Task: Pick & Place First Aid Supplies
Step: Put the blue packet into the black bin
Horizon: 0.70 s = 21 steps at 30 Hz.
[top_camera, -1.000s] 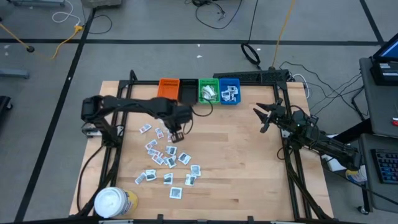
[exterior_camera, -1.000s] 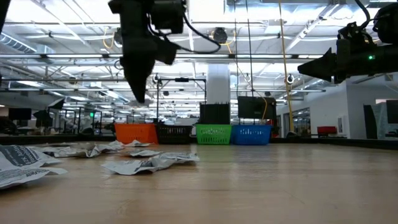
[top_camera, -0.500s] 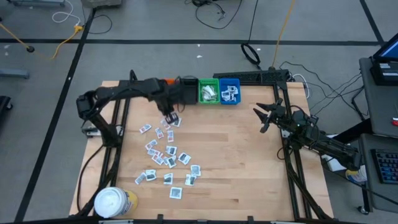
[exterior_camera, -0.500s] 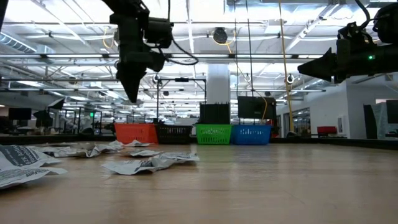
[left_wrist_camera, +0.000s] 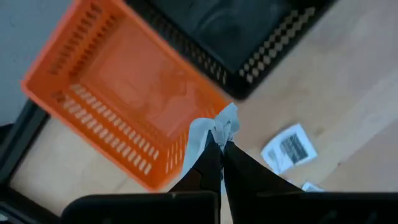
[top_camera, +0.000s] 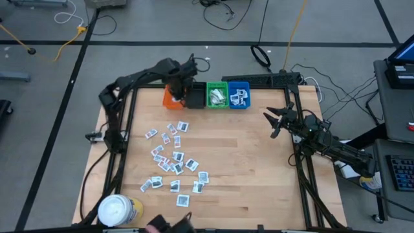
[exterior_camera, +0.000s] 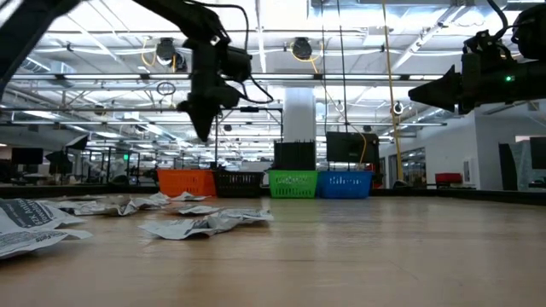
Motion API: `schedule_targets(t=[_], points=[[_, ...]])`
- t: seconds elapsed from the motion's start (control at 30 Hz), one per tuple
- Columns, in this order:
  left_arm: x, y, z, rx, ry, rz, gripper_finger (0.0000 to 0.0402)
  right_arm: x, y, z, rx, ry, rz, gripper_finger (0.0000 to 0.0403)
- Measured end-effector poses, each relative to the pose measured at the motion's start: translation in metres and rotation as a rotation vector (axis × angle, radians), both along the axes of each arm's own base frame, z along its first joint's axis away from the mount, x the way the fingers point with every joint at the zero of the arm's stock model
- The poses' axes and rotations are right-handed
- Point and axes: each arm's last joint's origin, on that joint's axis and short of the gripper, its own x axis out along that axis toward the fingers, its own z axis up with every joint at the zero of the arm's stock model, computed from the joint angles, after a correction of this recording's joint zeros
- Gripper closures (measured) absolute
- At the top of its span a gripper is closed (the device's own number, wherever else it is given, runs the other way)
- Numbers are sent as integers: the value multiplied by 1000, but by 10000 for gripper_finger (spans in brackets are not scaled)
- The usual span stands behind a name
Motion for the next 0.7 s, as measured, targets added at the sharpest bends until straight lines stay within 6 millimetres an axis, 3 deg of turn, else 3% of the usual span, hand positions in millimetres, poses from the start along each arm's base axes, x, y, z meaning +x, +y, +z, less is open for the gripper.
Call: schedule_targets(t=[0.27,0.7], points=[[36,34,5,24,-42,-1,397,0,0,0,0,0,0,264],[72,40,-56,-15,22,-43,394,0,0,0,0,0,0,264]])
